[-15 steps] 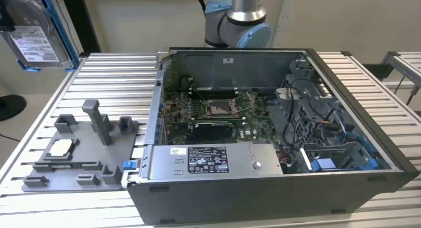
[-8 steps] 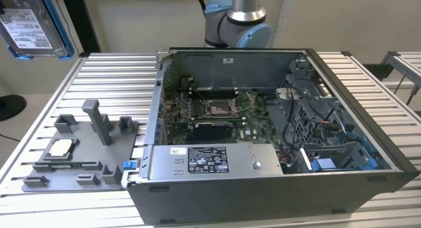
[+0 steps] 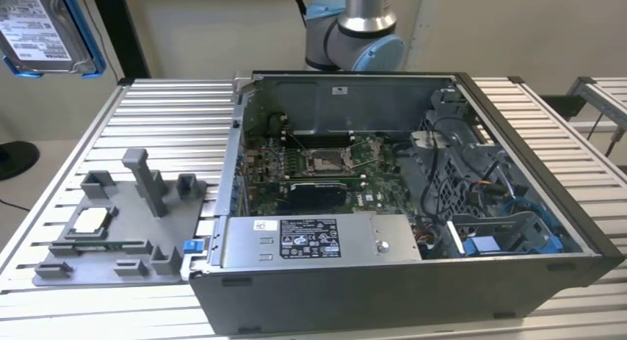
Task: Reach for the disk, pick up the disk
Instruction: 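Pick up the disk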
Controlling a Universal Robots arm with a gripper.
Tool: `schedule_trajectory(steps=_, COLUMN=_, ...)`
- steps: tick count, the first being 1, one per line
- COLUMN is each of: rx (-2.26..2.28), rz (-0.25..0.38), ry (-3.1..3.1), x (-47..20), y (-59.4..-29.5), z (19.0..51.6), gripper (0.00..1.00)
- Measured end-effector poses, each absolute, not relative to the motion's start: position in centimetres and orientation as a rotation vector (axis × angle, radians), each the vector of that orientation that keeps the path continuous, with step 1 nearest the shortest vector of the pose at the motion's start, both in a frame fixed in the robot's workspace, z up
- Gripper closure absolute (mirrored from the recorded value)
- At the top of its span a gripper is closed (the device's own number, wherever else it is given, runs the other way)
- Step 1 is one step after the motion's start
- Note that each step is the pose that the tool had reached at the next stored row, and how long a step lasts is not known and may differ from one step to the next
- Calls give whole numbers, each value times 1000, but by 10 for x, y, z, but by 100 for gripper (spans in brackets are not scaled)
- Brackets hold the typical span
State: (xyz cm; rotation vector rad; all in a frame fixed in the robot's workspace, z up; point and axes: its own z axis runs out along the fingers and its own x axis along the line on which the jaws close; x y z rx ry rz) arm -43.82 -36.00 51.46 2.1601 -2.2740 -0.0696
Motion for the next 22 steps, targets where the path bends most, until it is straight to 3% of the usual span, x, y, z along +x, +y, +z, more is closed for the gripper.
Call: schedule_trajectory(steps=22, rx=2159, rz=-68, ry=-2273, x=-378, y=-360, z=515, gripper=100)
